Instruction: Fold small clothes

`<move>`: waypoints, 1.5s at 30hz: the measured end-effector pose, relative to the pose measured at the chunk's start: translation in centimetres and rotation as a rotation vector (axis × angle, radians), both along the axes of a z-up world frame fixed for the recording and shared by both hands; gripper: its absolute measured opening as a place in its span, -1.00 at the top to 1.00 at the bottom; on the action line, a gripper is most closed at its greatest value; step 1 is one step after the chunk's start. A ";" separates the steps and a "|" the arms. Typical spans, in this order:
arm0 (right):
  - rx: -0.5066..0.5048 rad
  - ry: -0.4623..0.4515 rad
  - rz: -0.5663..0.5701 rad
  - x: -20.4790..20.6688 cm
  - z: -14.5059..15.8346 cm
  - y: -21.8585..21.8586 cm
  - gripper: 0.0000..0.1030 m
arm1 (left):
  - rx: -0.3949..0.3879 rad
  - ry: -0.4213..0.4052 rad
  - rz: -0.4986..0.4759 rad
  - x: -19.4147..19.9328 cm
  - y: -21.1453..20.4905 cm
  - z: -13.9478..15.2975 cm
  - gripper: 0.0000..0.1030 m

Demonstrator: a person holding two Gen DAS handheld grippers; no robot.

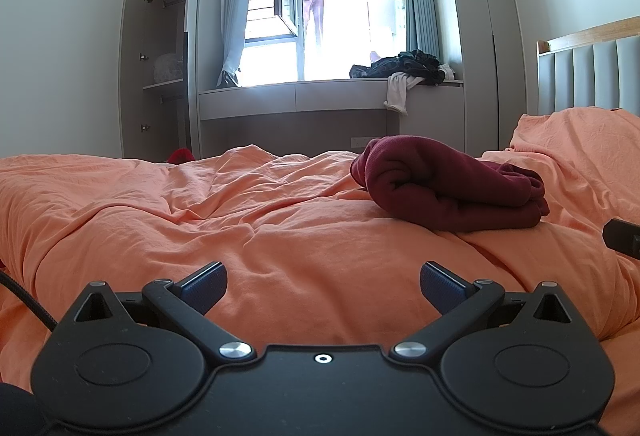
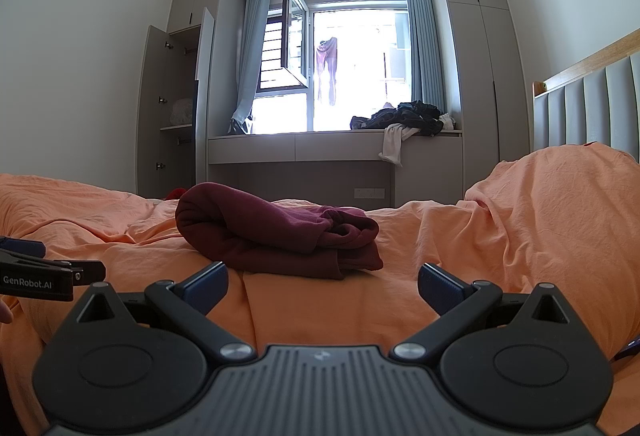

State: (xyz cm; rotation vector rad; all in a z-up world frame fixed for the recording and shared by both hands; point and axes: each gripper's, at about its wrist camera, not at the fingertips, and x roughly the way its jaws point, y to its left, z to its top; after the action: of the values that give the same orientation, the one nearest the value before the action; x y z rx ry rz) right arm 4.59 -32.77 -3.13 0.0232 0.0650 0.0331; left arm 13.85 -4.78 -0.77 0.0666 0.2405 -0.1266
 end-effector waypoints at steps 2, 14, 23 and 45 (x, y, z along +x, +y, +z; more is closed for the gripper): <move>0.000 0.000 0.000 0.0 0.0 0.0 -1.00 | 0.000 0.000 0.000 0.0 0.0 0.0 -0.99; 0.001 0.001 -0.001 0.0 0.0 0.0 -1.00 | 0.001 0.000 0.000 0.0 0.0 0.0 -0.99; 0.002 0.002 -0.001 0.0 0.0 0.0 -1.00 | 0.001 0.000 0.000 0.0 0.0 0.0 -0.99; 0.013 0.005 -0.013 0.0 -0.2 0.1 -1.00 | 0.002 0.000 0.000 0.0 0.0 -0.1 -0.99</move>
State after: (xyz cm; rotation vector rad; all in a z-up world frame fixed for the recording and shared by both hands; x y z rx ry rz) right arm 4.56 -32.65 -3.30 0.0369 0.0692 0.0208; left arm 13.88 -4.79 -0.82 0.0689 0.2407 -0.1265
